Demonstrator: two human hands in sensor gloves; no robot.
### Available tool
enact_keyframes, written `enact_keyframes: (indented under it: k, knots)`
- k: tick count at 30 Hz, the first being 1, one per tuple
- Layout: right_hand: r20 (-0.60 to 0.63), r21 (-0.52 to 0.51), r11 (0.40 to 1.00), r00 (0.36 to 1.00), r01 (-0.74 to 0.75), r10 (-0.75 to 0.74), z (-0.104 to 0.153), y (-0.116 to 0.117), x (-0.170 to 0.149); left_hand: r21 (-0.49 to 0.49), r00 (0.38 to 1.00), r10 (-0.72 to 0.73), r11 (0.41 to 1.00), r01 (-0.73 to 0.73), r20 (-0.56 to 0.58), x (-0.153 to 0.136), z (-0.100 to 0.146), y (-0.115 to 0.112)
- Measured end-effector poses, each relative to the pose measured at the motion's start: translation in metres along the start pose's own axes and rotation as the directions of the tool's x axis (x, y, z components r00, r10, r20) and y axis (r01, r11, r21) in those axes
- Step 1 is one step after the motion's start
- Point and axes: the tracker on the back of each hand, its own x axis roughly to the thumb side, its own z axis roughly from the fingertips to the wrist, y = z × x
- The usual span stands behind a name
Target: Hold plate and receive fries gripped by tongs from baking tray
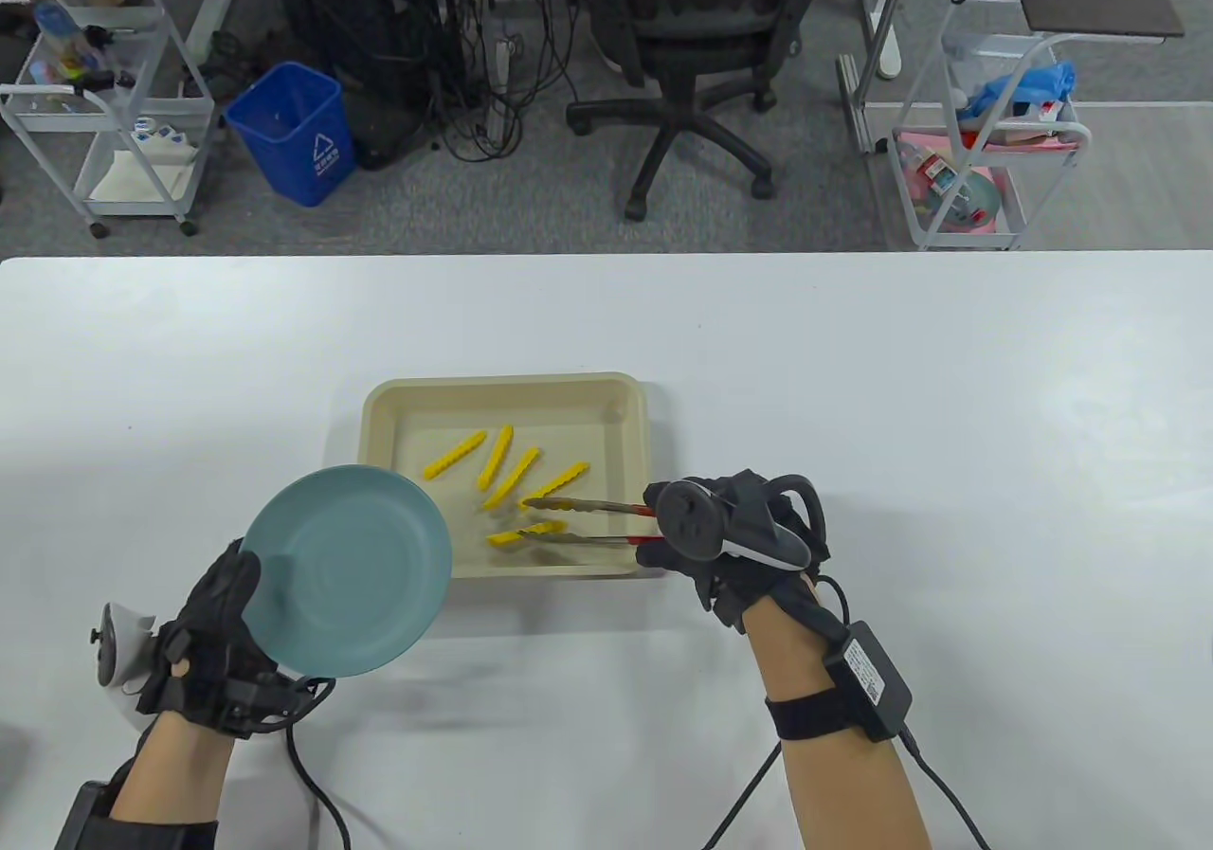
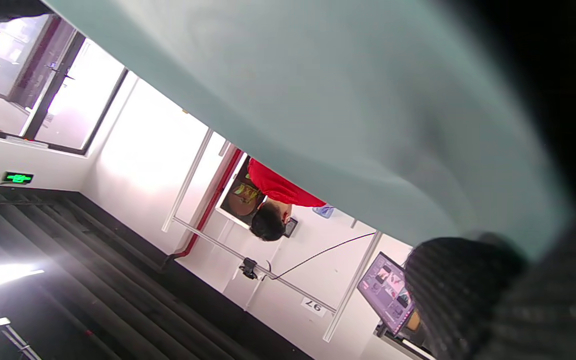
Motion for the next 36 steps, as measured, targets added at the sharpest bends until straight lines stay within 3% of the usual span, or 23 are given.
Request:
enact_keyframes:
  k: [10,18,24,30,36]
  knots:
    - [0.028,-0.014,0.998,0.997,0.067,-0.066,0.001,0.004,-0.005,0.023,1.0,0.005,1.0,-0.005,-0.007,-0.001,-0.001,0.003]
    - [0.016,-0.199,0.971,0.991,0.131,-0.131,0.021,-0.025,-0.008,0.054,1.0,-0.005,0.999,0.005,-0.01,-0.002,0.0,0.005]
    - [0.118,-0.387,0.908,0.985,0.16,-0.123,0.033,-0.05,0.033,0.043,1.0,-0.02,0.999,0.021,-0.021,-0.006,-0.001,0.002]
    - [0.165,-0.405,0.91,0.986,0.094,-0.028,0.037,-0.056,0.093,0.04,0.999,-0.023,0.999,0.025,-0.029,-0.006,-0.001,0.001]
    - [0.168,-0.438,0.898,0.984,0.029,0.051,0.039,-0.056,0.12,0.035,0.999,-0.019,0.999,0.02,-0.036,-0.007,-0.001,0.0]
